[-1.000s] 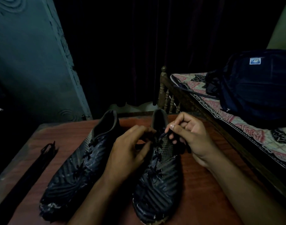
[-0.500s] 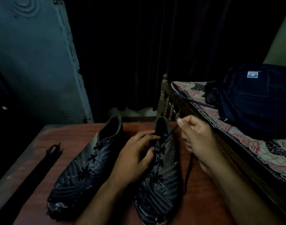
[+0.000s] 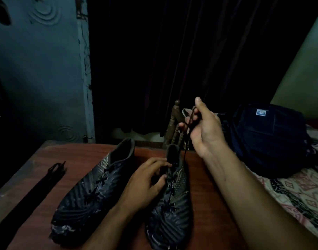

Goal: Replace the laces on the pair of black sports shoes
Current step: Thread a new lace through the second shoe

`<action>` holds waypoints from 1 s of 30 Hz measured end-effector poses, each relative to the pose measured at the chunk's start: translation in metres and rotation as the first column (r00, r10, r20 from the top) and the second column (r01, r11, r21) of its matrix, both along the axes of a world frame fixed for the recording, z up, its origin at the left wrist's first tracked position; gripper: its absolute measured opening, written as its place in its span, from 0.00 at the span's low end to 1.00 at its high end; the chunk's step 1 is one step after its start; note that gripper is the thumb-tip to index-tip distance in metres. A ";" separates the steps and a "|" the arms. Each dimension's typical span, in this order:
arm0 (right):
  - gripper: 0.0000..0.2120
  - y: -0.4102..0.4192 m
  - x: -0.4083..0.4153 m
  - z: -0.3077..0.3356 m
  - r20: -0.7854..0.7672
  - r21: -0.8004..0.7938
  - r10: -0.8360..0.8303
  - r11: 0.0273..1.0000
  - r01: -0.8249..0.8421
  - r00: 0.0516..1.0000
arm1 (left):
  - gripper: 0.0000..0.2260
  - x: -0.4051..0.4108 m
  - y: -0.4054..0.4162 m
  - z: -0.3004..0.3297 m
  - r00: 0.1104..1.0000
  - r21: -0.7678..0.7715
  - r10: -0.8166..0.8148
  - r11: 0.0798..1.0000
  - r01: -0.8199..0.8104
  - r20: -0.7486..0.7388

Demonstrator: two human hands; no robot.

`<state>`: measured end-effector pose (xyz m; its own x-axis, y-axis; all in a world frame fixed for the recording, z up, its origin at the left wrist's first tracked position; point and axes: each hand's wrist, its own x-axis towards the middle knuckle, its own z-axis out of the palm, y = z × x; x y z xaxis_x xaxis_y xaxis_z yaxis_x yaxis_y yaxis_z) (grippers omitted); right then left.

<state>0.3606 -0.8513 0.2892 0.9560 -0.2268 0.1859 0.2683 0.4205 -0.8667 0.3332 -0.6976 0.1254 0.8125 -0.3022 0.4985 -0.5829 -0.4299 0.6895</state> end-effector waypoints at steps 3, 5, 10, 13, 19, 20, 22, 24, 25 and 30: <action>0.15 -0.001 0.005 -0.002 0.013 0.124 -0.005 0.992 0.003 1.000 | 0.13 -0.001 -0.001 0.001 1.000 -0.026 -0.012 1.000 0.012 -0.012; 0.15 -0.001 0.006 -0.003 0.015 0.228 0.033 0.973 -0.036 0.999 | 0.13 -0.001 -0.001 0.000 1.000 -0.035 -0.018 0.999 0.017 -0.022; 0.16 0.004 0.011 0.008 0.064 0.278 0.045 0.959 -0.061 0.997 | 0.13 0.000 -0.001 -0.002 1.000 -0.028 -0.009 1.000 0.008 -0.027; 0.18 0.006 0.017 0.014 0.082 0.272 0.030 0.961 -0.051 0.996 | 0.13 -0.001 -0.001 -0.003 1.000 -0.038 -0.016 0.999 0.015 -0.022; 0.18 0.004 0.022 -0.001 0.075 0.176 0.003 0.984 -0.016 0.997 | 0.13 0.001 -0.002 0.000 1.000 -0.049 -0.013 0.999 0.012 -0.012; 0.18 0.003 0.022 -0.008 0.078 0.142 -0.011 0.990 0.000 0.997 | 0.13 0.001 -0.002 0.000 1.000 -0.050 -0.016 0.999 0.015 -0.010; 0.16 0.002 0.022 -0.020 0.070 0.077 -0.047 0.996 0.041 0.996 | 0.13 0.000 -0.002 0.000 1.000 -0.048 -0.016 0.999 0.016 -0.001; 0.13 0.000 0.021 -0.032 0.059 0.017 -0.085 0.996 0.084 0.995 | 0.13 0.001 -0.001 -0.001 1.000 -0.039 -0.007 0.999 0.008 0.007; 0.11 0.000 0.021 -0.037 0.057 -0.024 -0.097 0.995 0.099 0.994 | 0.13 0.001 -0.001 -0.001 1.000 -0.036 -0.006 0.999 0.006 0.009; 0.14 0.000 0.024 -0.077 0.064 -0.440 -0.107 0.889 0.125 0.992 | 0.19 0.000 -0.002 0.000 1.000 -0.041 0.019 0.999 -0.018 0.023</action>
<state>0.3846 -0.8517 0.2127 0.9183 -0.2218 0.3278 0.3274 -0.0400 -0.9440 0.3330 -0.6991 0.1254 0.8056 -0.2659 0.5295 -0.5915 -0.4122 0.6929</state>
